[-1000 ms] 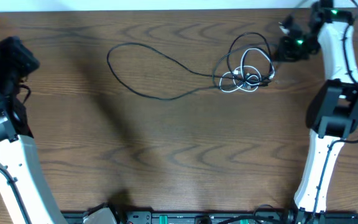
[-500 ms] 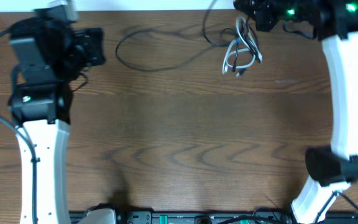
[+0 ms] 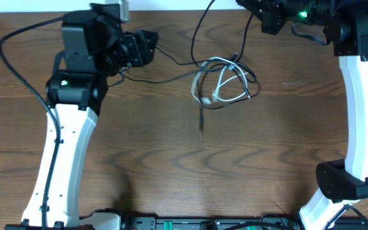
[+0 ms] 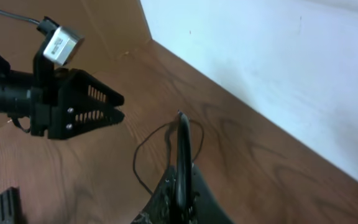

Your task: Untangle cables

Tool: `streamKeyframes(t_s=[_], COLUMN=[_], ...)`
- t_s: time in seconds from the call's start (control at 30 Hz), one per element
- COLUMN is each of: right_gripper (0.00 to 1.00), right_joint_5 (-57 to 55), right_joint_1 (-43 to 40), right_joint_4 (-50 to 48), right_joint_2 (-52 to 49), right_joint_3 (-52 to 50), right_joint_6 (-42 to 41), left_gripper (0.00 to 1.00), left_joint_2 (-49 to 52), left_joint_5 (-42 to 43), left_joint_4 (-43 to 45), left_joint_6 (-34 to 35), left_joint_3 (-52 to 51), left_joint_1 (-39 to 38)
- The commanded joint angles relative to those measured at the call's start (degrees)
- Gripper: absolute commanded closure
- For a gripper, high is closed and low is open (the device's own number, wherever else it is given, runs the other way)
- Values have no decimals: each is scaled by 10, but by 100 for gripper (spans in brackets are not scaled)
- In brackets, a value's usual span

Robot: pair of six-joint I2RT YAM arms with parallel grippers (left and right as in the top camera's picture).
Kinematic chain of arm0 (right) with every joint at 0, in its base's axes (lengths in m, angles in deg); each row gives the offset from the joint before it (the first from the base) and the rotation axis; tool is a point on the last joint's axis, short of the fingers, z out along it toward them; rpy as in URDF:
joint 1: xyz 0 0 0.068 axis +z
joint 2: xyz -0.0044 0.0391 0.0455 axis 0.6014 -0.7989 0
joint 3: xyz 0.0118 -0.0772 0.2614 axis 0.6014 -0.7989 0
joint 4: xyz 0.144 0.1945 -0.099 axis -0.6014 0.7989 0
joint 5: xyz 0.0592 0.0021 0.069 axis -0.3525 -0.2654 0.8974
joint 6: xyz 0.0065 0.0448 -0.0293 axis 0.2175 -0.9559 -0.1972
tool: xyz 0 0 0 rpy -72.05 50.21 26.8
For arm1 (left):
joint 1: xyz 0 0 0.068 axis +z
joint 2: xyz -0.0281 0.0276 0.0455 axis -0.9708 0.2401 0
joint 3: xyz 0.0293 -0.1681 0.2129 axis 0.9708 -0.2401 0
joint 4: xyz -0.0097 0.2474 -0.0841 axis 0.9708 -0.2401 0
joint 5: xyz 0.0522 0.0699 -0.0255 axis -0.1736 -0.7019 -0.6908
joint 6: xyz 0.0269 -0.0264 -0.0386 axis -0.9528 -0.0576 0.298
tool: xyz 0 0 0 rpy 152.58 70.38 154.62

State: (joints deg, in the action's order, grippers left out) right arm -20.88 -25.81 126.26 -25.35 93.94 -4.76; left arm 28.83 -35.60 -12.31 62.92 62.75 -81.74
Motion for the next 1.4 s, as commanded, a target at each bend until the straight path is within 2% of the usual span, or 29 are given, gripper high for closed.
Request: streamKeyframes(t_s=[0.0, 0.07, 0.2, 0.37, 0.57, 0.77, 0.8, 0.9, 0.97, 1.0, 1.07, 1.2, 1.37], right_gripper=[99, 99, 99, 99, 99, 99, 99, 99, 99, 99, 99, 99, 99], right_joint_5=[3, 14, 35, 38, 54, 77, 79, 78, 64, 48, 6, -66, -110], right_joint_1=[-2, -2, -2, -2, -2, -2, -2, -2, -3, -3, -3, -4, -12], right_joint_4=[1, 1, 0, 12, 24, 33, 34, 41, 48, 52, 63, 79, 83], right_joint_2=[-13, -15, -15, -15, -15, -15, -15, -15, -15, -15, -15, -16, -18], right_joint_3=[0, 0, 0, 0, 0, 0, 0, 0, 0, 0, 0, -1, -12], right_joint_6=[-14, -15, -15, -15, -12, -8, -8, 1, 1, 0, -1, -25, -42], left_gripper=[35, 33, 32, 31, 28, 28, 30, 54, 87, 93, 93, 93, 92], left_joint_2=[9, 18, 50, 98, 151, 205, 213, 228, 228, 225, 216, 175, 92], left_joint_5=[122, 151, 151, 151, 78, 76, 74, 41, 17, 14, 0, -45, -180], left_joint_4=[23, 38, 63, 136, 210, 283, 291, 298, 299, 305, 313, 298, 228], left_joint_6=[-56, -68, -78, -78, -78, -67, -67, -67, -67, -60, -34, -24, -24], left_joint_3=[12, 12, 12, 12, 12, 12, 12, 12, 12, 12, 12, 12, 12], left_joint_1=[-13, -24, -53, -98, -129, -140, -141, -141, -135, -131, -119, -95, -70])
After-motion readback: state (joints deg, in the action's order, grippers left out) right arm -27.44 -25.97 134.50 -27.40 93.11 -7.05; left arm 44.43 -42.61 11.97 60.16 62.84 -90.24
